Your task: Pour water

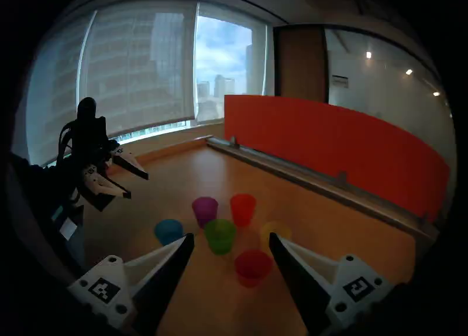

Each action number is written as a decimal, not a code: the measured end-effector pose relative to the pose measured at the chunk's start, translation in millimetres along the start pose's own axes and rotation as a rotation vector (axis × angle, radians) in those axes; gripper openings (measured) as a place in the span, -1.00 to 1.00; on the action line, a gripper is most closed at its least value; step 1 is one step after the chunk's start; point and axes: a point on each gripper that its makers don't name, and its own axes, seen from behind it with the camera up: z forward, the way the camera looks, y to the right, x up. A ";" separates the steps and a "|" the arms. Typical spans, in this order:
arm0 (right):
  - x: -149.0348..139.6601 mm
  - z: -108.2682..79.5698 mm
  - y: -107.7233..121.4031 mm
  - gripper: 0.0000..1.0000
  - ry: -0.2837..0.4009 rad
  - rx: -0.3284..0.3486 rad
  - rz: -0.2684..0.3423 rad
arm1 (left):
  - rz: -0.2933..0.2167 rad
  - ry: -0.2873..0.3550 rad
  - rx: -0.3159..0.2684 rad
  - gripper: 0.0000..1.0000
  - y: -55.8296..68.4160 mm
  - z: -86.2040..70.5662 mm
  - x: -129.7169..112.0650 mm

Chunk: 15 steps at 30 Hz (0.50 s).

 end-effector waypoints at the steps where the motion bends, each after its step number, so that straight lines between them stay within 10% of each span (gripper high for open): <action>1: -0.7 1.7 0.1 0.99 -0.003 0.001 -0.001 | 0.000 -0.007 -0.002 0.77 0.1 1.3 -3.5; 15: -3.5 25.7 -2.0 0.98 -0.028 0.020 -0.021 | 0.014 -0.110 -0.040 0.77 6.6 21.9 -51.1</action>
